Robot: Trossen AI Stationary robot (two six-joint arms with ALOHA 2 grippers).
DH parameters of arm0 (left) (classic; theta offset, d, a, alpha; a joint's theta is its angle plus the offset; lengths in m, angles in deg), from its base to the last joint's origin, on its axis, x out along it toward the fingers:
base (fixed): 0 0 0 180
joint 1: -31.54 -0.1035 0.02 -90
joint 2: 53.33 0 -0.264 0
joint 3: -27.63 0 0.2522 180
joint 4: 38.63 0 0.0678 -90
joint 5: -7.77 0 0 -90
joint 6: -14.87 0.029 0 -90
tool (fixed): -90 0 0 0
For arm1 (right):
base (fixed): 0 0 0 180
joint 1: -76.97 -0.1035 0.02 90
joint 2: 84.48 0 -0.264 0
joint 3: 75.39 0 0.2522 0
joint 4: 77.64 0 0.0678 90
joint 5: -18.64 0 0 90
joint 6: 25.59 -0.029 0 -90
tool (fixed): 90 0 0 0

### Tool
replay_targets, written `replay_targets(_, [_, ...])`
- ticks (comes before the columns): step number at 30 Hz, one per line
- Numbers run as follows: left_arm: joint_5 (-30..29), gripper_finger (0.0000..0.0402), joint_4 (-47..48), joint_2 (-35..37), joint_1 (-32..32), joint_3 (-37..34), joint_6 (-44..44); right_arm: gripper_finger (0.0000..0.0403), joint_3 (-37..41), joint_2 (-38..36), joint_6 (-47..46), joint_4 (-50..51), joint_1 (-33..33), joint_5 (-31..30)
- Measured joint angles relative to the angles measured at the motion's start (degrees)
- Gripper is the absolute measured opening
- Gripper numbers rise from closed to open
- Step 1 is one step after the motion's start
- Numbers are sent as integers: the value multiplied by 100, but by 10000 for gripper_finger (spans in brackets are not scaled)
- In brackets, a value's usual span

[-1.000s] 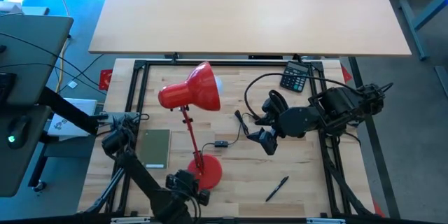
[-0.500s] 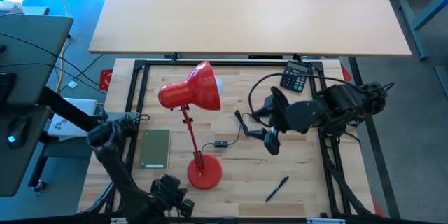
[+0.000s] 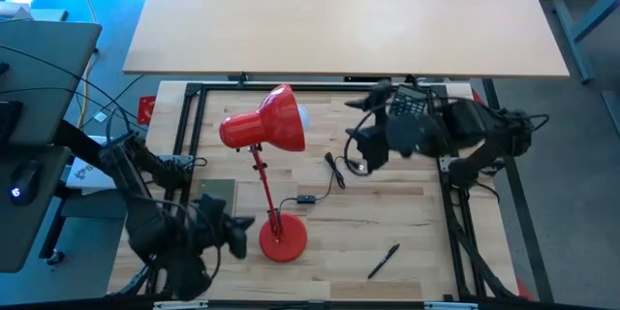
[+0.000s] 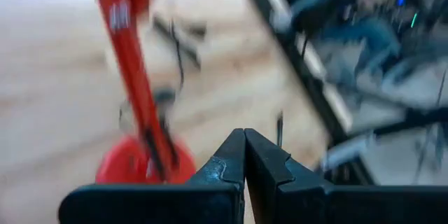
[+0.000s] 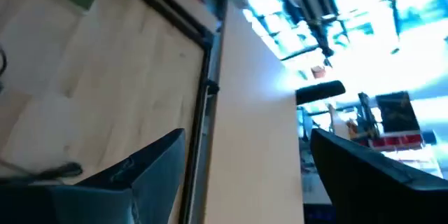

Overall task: Screw lightbulb
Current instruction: Insert the white lightbulb into the red lamp

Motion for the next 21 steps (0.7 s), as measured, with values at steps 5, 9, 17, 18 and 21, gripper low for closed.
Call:
replay_targets(5, [-969,0,448,-6,-374,0,-651,300,0,-28,1116,-84,1261,1521])
replay_targets(9, [-1343,0,250,-17,-681,0,-713,294,8,-55,1900,-1147,2361,2692])
replay_targets(17, [-2049,0,-21,100,-1053,-2,-612,286,-16,-276,2237,-3364,2964,3715])
replay_targets(18, [-2185,0,-25,183,-1056,-2,-580,286,-7,-271,2132,-3257,2842,3884])
replay_targets(21, [-2399,0,-7,509,-1012,-2,-417,286,26,-254,2023,-2614,2388,4122])
